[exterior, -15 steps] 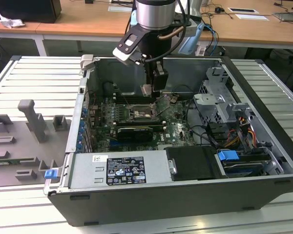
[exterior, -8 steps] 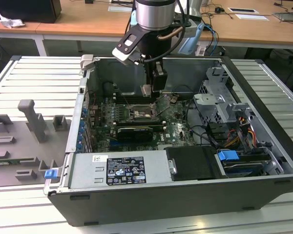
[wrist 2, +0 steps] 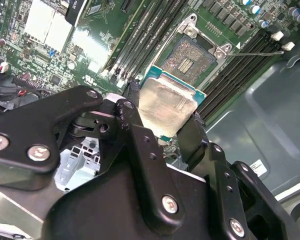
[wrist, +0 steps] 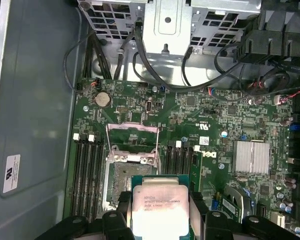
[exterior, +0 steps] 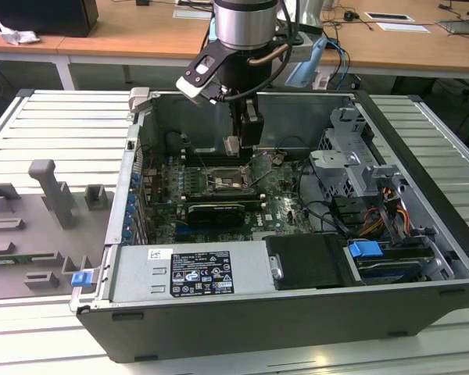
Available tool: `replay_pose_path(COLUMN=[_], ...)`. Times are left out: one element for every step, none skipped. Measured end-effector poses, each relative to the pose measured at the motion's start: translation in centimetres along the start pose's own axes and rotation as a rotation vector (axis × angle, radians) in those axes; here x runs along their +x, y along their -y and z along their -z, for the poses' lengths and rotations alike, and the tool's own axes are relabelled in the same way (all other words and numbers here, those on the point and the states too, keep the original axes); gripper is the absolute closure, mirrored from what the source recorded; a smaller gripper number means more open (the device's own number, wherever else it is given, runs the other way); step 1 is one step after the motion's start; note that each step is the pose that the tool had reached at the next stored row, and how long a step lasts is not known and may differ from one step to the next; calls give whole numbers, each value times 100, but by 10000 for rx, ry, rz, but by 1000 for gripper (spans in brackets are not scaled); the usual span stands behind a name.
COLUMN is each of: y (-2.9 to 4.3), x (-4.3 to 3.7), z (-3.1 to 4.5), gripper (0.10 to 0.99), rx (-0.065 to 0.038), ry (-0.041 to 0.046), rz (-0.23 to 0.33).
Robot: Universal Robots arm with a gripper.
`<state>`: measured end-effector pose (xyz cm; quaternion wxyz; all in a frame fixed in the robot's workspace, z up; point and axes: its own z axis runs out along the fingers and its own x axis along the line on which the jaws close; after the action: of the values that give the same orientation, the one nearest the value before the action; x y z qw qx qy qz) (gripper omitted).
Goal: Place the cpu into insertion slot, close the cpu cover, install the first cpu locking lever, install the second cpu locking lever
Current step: 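Place the cpu into insertion slot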
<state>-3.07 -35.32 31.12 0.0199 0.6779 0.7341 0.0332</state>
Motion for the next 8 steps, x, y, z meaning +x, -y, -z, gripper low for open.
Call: replay_pose_path(y=[1,1,2,2,3,3,4,4], x=[0,0,0,0,0,0,0,0], z=[-11,-16,-19,-24,-32,-36,-45,-50], gripper=[545,545,545,545,545,545,545,545], rx=[-2,-2,-2,-3,-3,-3,-4,-4], ry=[2,3,4,5,6,7,8,9], rz=[-51,-67,-78,-91,-115,-124,-141,-150])
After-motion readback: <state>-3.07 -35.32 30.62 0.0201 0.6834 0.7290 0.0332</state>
